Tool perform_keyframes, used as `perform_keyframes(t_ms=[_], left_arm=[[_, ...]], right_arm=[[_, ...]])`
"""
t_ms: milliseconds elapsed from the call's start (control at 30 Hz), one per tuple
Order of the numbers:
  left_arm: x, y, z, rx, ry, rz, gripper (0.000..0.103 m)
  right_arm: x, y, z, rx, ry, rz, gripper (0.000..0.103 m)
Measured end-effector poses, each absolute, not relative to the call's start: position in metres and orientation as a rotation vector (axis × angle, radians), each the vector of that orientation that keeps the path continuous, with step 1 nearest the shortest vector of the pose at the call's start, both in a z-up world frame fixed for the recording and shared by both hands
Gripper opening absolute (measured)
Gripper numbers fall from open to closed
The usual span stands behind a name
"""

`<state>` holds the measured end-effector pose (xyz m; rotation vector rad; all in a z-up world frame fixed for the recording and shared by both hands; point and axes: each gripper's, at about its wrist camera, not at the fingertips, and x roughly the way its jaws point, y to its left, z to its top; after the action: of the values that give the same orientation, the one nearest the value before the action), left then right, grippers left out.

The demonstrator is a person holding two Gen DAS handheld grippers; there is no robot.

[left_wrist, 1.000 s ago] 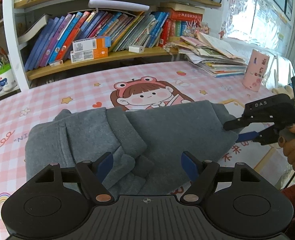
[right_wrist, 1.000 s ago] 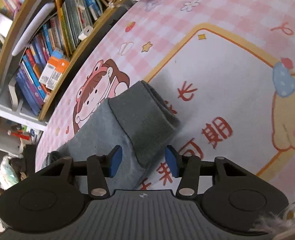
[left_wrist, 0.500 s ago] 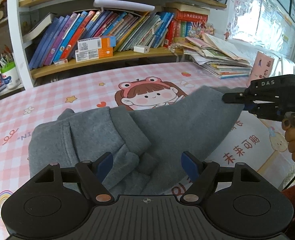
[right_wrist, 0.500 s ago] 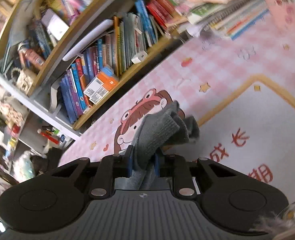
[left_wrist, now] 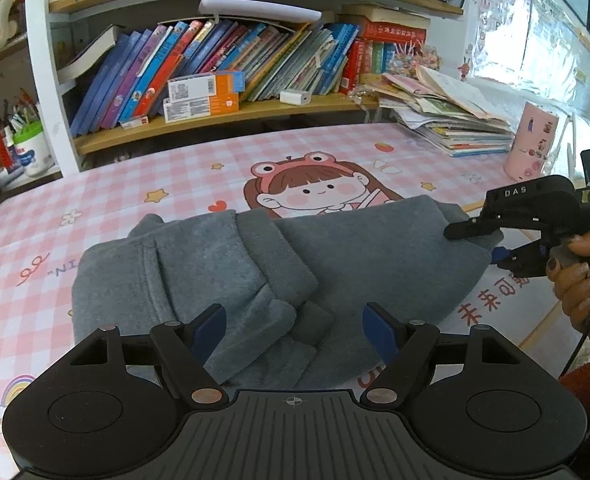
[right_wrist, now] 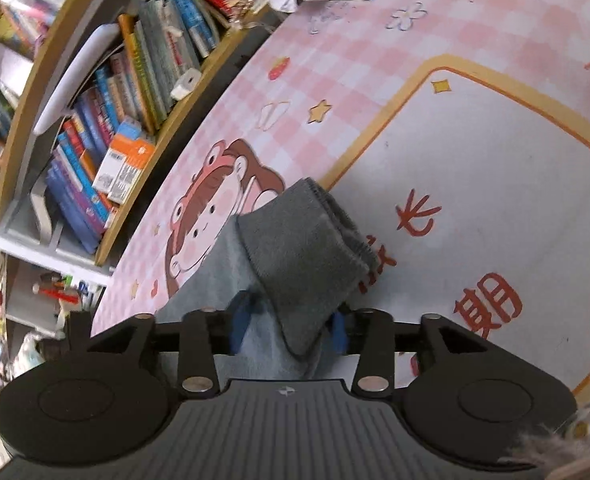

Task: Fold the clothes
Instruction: 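Lift the sleeve cuff up off the mat with the right tool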

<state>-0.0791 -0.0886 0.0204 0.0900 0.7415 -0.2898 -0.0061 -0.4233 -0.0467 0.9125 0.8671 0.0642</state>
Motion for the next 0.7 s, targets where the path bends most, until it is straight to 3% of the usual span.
perform_keyframes(t_ms=[133, 200, 267, 433, 700], left_arm=[[-0.081, -0.085, 0.020, 0.083, 0.742, -0.260, 0.082], [-0.081, -0.082, 0.021, 0.074, 0.741, -0.248, 0.083], [-0.081, -0.081, 0.020, 0.065, 0.745, -0.242, 0.083], [-0.080, -0.084, 0.018, 0.056, 0.747, -0.254, 0.083], [-0.076, -0.091, 0.016, 0.058, 0.738, -0.306, 0.083]], right_arm=[[-0.002, -0.428, -0.052, 0.957, 0.842, 0.066, 0.040], [-0.002, -0.428, -0.052, 0.948, 0.838, 0.061, 0.035], [-0.002, -0.428, -0.053, 0.929, 0.841, 0.049, 0.021], [-0.010, -0.433, -0.047, 0.917, 0.811, 0.040, 0.010], [-0.030, -0.444, -0.036, 0.890, 0.785, 0.015, 0.010]])
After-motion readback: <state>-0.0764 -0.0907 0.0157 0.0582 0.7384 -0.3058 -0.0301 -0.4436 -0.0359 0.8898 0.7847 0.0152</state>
